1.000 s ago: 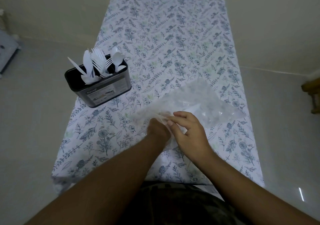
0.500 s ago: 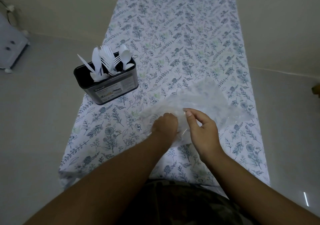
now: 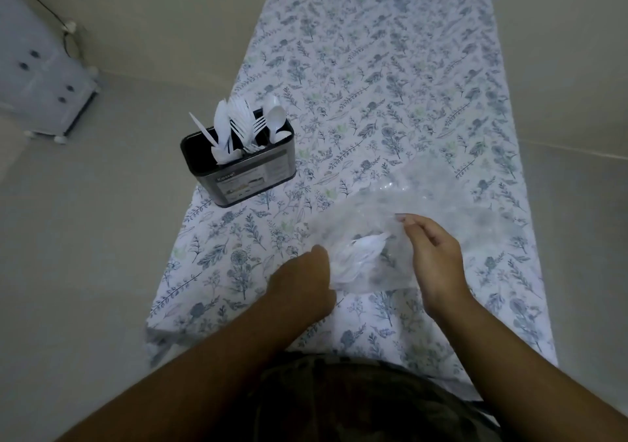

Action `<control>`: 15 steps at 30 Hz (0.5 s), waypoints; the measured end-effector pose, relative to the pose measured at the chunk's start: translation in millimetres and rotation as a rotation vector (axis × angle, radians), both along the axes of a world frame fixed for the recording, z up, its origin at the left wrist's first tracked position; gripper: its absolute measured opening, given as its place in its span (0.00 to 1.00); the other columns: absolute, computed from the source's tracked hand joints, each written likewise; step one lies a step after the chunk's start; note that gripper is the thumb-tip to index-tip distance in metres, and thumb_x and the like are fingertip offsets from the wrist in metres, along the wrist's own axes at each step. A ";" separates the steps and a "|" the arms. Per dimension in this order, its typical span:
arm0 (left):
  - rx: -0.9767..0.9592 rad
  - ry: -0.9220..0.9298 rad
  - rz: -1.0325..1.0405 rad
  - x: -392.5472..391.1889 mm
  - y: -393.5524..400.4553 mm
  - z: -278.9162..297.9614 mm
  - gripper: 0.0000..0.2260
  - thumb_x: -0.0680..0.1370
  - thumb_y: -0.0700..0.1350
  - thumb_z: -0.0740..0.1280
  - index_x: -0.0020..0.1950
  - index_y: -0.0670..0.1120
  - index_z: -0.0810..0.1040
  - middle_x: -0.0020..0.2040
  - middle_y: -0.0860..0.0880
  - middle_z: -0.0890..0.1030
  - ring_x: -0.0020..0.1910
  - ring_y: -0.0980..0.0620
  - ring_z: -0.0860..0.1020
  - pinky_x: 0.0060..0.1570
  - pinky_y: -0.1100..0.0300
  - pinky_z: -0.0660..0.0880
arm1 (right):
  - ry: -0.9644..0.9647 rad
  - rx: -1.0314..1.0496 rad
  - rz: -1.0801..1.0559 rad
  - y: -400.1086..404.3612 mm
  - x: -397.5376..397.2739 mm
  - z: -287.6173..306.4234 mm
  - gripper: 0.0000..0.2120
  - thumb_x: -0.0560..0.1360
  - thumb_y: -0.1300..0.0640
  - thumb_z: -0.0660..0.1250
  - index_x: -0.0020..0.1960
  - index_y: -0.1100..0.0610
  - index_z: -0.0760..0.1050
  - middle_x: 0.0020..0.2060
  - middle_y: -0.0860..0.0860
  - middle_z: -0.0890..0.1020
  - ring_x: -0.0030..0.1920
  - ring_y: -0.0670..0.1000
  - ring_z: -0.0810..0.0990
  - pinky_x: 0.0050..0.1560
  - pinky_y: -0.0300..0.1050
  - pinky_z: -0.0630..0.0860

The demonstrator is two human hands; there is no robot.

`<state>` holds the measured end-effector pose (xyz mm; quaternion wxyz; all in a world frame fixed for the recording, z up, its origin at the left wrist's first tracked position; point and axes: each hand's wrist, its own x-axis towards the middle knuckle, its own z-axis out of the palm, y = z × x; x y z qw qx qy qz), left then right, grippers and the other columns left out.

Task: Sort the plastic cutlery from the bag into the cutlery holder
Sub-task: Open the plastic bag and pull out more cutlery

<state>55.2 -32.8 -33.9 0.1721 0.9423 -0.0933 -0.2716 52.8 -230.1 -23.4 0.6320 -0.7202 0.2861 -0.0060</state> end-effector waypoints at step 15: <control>-0.403 0.029 0.347 -9.3 57.8 69.7 0.10 0.72 0.47 0.71 0.51 0.54 0.74 0.43 0.55 0.80 0.40 0.59 0.79 0.37 0.61 0.75 | 0.164 -0.814 0.885 6.7 -21.5 -51.6 0.35 0.76 0.45 0.65 0.80 0.42 0.55 0.53 0.46 0.76 0.59 0.54 0.75 0.70 0.63 0.68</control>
